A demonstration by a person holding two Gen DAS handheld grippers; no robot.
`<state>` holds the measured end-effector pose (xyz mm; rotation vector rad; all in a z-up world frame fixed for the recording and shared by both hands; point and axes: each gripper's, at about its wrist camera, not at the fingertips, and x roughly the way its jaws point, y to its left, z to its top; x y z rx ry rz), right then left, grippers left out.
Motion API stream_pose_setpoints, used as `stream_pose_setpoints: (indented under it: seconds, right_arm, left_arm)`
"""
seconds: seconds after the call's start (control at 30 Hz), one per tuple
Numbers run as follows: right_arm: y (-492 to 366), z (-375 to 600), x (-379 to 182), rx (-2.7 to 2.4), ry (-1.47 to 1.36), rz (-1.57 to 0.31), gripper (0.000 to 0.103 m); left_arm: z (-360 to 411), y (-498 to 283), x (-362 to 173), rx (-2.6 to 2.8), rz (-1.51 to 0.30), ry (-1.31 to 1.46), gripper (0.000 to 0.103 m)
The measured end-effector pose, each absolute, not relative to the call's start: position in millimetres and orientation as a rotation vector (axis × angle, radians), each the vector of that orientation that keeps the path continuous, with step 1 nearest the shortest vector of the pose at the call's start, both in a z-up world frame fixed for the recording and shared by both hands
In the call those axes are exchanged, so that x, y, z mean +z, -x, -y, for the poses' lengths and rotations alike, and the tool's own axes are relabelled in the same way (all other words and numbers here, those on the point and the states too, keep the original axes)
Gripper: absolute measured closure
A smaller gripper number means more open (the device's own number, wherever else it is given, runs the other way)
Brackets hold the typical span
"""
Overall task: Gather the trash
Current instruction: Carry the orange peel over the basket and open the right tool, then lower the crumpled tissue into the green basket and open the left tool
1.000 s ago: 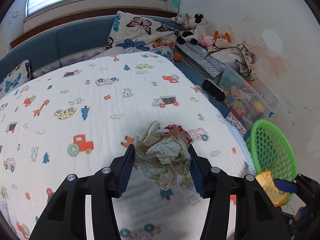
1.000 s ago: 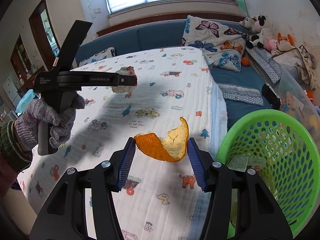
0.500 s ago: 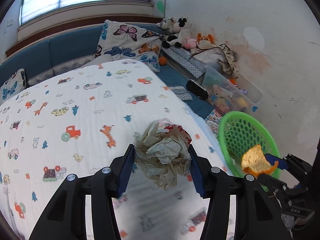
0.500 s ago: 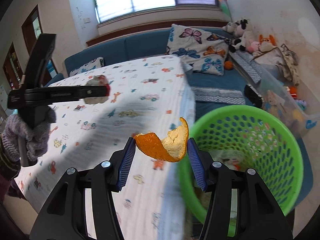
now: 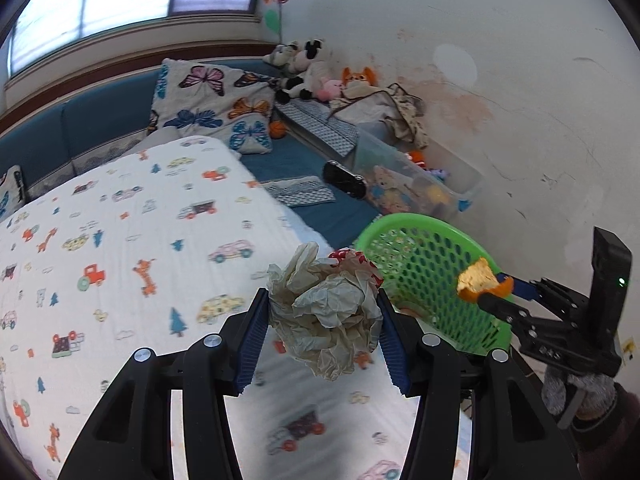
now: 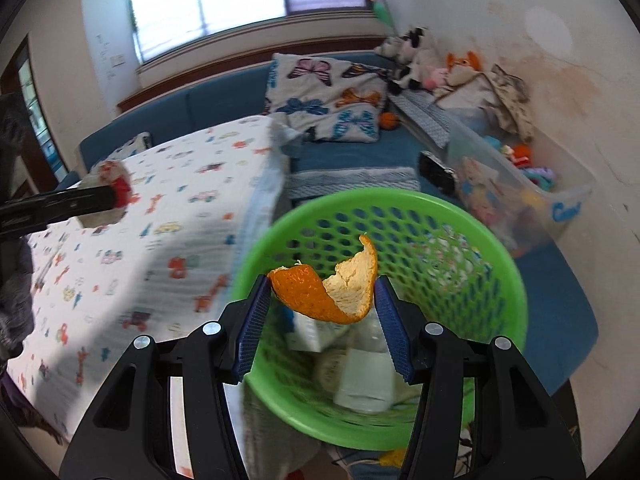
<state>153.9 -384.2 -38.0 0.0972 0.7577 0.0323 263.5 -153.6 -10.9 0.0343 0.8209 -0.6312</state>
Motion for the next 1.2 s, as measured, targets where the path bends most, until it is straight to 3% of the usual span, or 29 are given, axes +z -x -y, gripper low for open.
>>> stream_pose_setpoints:
  seconds: [1.2]
  right_arm:
    - [-132.4, 441.5, -49.3, -0.08, -0.17, -0.76, 0.039]
  left_arm:
    - [247.2, -236.5, -13.6, -0.779, -0.838, -0.118, 0.052]
